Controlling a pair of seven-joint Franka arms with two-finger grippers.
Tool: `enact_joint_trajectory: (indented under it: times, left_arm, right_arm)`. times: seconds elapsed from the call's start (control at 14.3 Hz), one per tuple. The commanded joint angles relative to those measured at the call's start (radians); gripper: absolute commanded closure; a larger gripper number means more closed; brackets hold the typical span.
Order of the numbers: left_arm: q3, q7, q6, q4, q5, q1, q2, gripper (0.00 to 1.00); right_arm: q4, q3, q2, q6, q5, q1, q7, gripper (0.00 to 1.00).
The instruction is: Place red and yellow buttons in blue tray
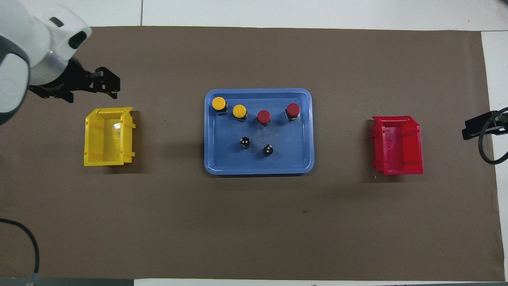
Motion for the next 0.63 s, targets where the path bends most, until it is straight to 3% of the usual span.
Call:
enact_joint_trajectory:
  times: [0.0, 0.21, 0.56]
  left_arm:
    - [-0.009, 0.090, 0.008, -0.149, -0.020, 0.094, -0.145, 0.00]
    - [-0.009, 0.106, -0.004, -0.143, -0.022, 0.160, -0.168, 0.00]
    - [-0.015, 0.199, -0.006, -0.140, -0.020, 0.164, -0.187, 0.00]
  right_arm:
    - [-0.007, 0.005, -0.015, -0.001, 0.011, -0.002, -0.020, 0.00]
    - [-0.007, 0.005, -0.015, -0.001, 0.011, -0.004, -0.020, 0.00]
    - [-0.007, 0.005, -0.015, -0.001, 0.011, -0.002, -0.020, 0.00]
